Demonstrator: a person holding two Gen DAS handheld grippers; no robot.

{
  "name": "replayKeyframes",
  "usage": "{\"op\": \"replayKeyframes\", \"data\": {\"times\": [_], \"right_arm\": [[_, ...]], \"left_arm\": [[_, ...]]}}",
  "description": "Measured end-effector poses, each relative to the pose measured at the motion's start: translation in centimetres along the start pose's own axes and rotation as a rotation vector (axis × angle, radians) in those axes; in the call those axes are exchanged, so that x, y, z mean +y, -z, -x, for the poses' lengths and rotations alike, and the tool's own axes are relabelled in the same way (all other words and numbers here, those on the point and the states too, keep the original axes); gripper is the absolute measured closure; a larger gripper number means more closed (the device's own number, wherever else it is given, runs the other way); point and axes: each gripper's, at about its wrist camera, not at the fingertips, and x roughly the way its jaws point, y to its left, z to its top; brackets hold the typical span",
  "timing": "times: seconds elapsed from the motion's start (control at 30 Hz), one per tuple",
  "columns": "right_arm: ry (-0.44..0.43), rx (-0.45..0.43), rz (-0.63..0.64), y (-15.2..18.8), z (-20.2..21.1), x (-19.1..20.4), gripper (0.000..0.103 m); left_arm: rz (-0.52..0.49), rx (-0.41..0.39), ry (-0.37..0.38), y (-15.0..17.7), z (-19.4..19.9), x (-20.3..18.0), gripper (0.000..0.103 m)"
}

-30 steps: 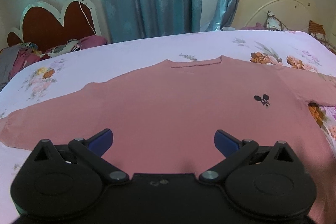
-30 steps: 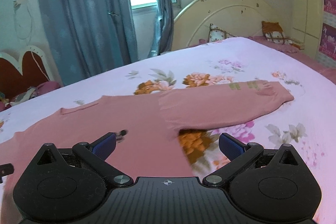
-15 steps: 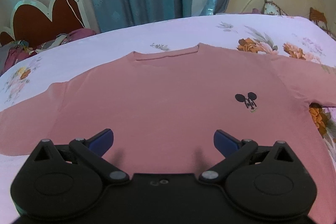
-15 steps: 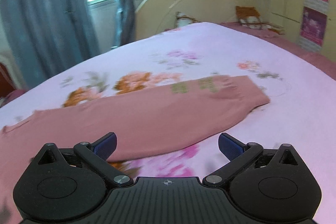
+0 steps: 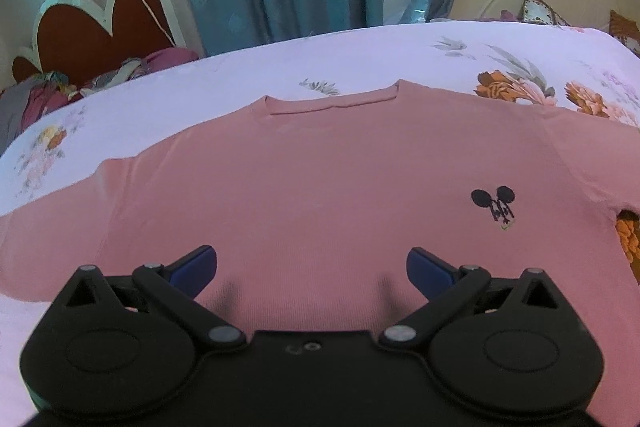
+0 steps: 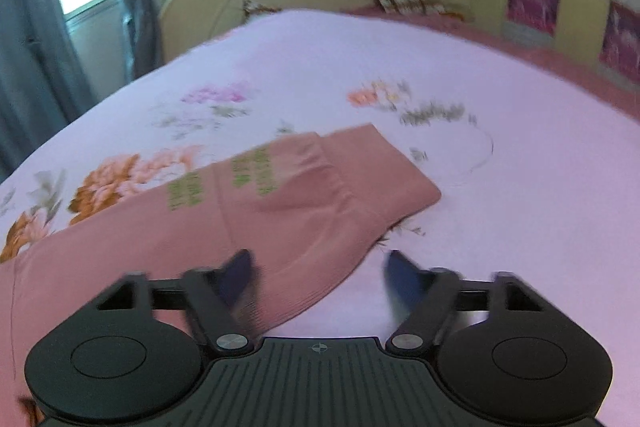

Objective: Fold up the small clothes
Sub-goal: 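Grasp the sleeve cuff with the right gripper and lift it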

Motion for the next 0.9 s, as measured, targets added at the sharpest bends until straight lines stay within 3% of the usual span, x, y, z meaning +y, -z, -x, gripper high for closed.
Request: {"op": "replayKeyframes", "data": {"times": [0.13, 0.2, 0.27, 0.37, 0.6, 0.9], "right_arm": [[0.016, -0.030, -0.021, -0.7, -1.0, -0.4, 0.048], [0.023, -0.040, -0.040, -1.1, -1.5, -0.6, 0.065], [-0.002, -0.051, -0.075, -1.5, -1.6, -1.1, 0.098], [-0.036, -0.067, -0.097, -1.8, -1.1, -1.2, 0.098], [-0.122, -0.177, -0.009, -2.9, 2.3, 2.8, 0.098], [-0.378, -0.276, 0.253, -0.4, 9.9, 16.8, 0.098]], "left_arm": [[0.000, 0.006, -0.005, -0.1, -0.4, 0.2, 0.003], [0.000, 0.009, -0.007, -0.1, -0.5, 0.3, 0.004], [0.007, 0.017, -0.001, -0.1, -0.7, 0.4, 0.005], [0.016, 0.024, 0.006, -0.1, -0.8, 0.7, 0.006], [0.048, 0.007, 0.034, -0.2, -0.4, 1.7, 0.008], [0.111, -0.027, 0.024, 0.6, 0.4, 5.5, 0.008]]}}
